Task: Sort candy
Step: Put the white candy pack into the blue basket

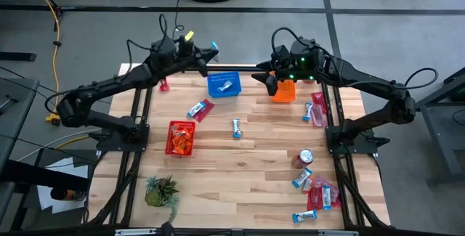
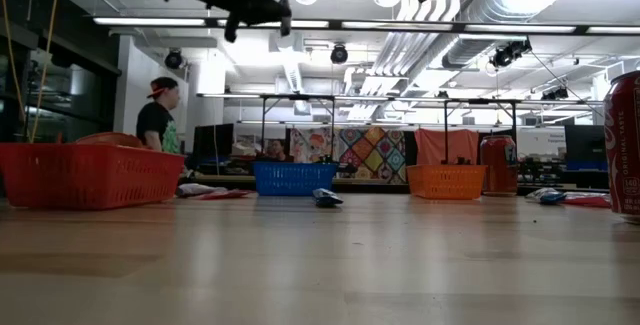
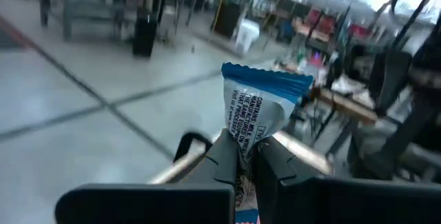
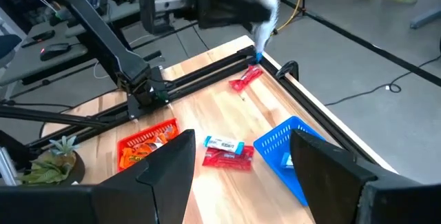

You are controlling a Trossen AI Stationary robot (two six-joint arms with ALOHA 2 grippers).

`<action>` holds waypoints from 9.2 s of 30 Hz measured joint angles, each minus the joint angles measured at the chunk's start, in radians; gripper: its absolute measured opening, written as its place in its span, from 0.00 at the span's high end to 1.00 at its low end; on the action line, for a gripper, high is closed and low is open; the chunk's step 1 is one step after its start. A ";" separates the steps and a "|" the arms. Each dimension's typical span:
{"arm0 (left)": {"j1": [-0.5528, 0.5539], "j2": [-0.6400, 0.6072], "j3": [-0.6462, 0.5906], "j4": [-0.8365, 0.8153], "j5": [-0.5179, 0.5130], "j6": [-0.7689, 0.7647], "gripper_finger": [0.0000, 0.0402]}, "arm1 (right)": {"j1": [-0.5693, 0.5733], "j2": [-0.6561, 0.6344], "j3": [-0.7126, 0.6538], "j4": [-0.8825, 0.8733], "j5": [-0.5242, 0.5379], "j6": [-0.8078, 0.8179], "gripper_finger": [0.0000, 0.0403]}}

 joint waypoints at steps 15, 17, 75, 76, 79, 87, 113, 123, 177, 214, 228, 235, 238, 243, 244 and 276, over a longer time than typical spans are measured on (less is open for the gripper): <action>0.015 0.437 0.209 -0.382 -0.090 0.069 1.00 | 0.000 0.000 -0.001 -0.006 0.000 0.019 0.42; 0.002 0.500 0.209 -0.381 -0.090 0.055 1.00 | 0.000 0.000 -0.001 -0.009 0.000 0.019 0.42; -0.046 0.293 -0.168 -0.856 -0.025 -0.062 0.43 | 0.000 0.000 -0.001 -0.008 0.001 0.000 0.42; -0.047 0.292 -0.173 -0.851 -0.017 -0.062 0.43 | 0.000 0.000 -0.001 -0.008 0.001 0.000 0.42; -0.047 0.292 -0.183 -0.829 0.007 -0.062 0.43 | 0.000 0.000 -0.001 -0.008 0.001 0.000 0.42; -0.050 0.302 -0.230 -0.818 -0.039 -0.049 0.45 | 0.000 0.000 -0.001 -0.008 0.001 0.018 0.42; 0.033 -0.131 -0.096 -0.573 0.029 0.178 0.99 | 0.000 0.000 -0.001 -0.008 0.001 0.015 0.42; -0.030 -0.090 -0.127 -0.175 0.057 0.117 0.99 | 0.000 0.000 -0.001 -0.008 0.001 0.016 0.42; -0.015 0.657 0.541 -0.980 -0.179 0.377 0.48 | 0.001 0.000 -0.001 -0.014 0.045 0.019 0.42; -0.224 -0.461 -0.276 -0.198 -0.133 -0.080 0.44 | 0.075 0.335 0.000 -0.190 -0.050 0.430 0.42; -0.122 -0.537 -0.237 -0.235 -0.133 0.056 0.44 | 0.242 0.672 -0.001 -0.149 0.080 0.734 0.42; -0.083 -0.536 -0.237 -0.264 -0.133 0.071 0.44 | 0.284 0.708 -0.001 -0.094 0.085 0.808 0.42; -0.074 -0.536 -0.237 -0.265 -0.133 0.071 0.44 | 0.293 0.712 -0.001 -0.097 0.106 0.838 0.42; -0.059 -0.536 -0.237 -0.268 -0.133 0.071 0.44 | 0.293 0.717 -0.001 -0.096 0.137 0.846 0.42; -0.058 -0.536 -0.237 -0.267 -0.133 0.071 0.44 | 0.293 0.719 -0.001 -0.098 0.137 0.849 0.42; -0.050 -0.536 -0.237 -0.264 -0.186 0.078 0.44 | 0.233 0.558 -0.003 -0.544 0.436 0.428 0.98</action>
